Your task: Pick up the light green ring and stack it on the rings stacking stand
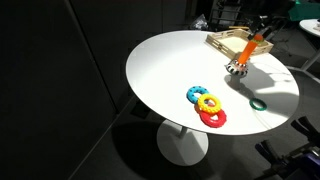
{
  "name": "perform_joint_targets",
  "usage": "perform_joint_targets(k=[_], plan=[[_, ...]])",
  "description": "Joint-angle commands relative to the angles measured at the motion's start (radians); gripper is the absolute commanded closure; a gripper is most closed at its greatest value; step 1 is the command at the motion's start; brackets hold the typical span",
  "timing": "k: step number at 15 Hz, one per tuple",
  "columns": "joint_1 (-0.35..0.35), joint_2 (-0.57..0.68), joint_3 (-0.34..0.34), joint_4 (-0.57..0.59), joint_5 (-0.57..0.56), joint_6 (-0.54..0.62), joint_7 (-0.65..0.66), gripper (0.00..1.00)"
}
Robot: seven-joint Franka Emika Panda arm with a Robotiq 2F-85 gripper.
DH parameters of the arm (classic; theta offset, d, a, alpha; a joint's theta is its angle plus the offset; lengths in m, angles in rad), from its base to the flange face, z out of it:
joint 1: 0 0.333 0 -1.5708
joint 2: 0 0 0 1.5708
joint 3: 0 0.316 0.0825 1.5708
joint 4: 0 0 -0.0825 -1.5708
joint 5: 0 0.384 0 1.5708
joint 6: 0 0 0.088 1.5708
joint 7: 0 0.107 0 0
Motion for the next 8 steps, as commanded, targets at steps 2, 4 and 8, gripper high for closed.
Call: perform_joint_targets(k=[2, 4, 8], plan=[[-0.012, 0.019, 0.009, 0.038, 0.02, -0.08, -0.013, 0.0], [-0.012, 0.019, 0.008, 0.039, 0.016, -0.091, -0.016, 0.0], [-0.011, 0.019, 0.007, 0.038, 0.011, -0.078, -0.019, 0.0]])
